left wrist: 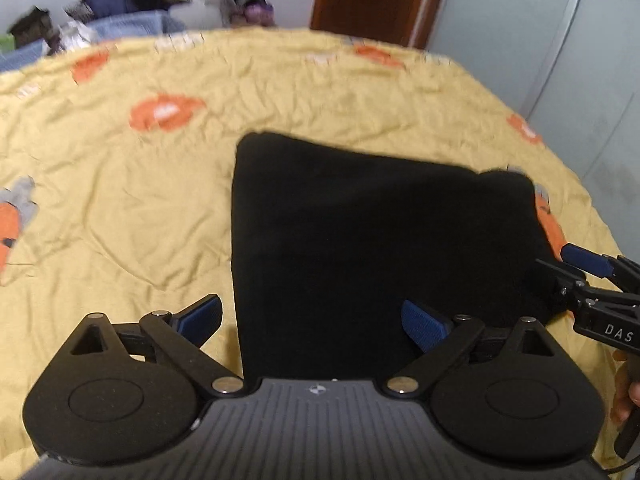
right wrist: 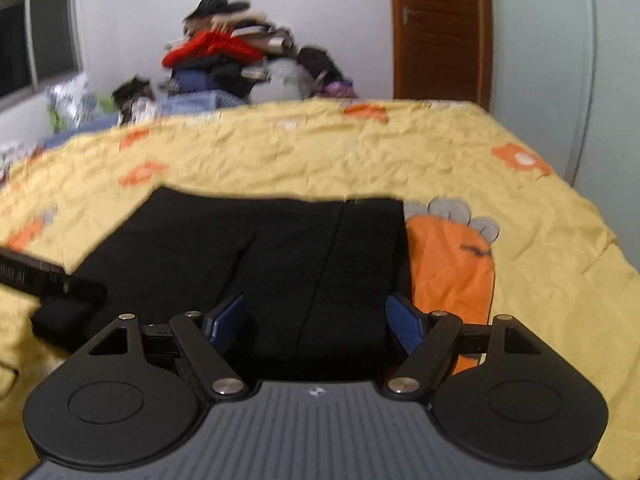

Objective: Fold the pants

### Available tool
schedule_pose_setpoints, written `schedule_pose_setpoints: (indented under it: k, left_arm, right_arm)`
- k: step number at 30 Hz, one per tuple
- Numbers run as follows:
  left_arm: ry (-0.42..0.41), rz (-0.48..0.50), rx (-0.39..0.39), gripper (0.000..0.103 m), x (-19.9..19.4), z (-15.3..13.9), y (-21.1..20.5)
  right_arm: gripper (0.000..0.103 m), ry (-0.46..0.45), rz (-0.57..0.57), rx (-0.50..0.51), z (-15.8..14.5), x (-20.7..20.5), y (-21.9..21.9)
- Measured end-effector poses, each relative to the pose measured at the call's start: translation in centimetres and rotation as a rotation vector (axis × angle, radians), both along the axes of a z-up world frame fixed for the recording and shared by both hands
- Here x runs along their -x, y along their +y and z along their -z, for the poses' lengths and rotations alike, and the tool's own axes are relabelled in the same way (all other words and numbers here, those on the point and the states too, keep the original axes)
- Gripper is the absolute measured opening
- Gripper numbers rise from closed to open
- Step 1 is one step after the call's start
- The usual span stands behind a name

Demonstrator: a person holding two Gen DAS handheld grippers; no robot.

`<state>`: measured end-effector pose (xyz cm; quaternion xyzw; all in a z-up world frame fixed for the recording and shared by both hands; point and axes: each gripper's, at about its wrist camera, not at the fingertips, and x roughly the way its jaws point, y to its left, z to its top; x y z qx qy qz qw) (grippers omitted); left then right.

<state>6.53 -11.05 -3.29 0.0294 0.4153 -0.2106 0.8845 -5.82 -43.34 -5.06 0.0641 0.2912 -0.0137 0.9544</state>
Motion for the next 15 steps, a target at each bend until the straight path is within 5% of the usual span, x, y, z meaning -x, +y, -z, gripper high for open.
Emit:
schedule_pose_setpoints:
  k: [6, 15]
  left_arm:
    - [-0.136, 0.087, -0.109, 0.099, 2.6, 0.6, -3.4]
    - [-0.141, 0.066, -0.142, 0.103, 2.9, 1.5, -4.0]
  right_arm:
    - [0.077, 0.005, -0.101, 0.048, 0.0, -1.1, 3.0]
    - [0.079, 0.041, -0.113, 0.103, 0.9, -0.3, 3.1]
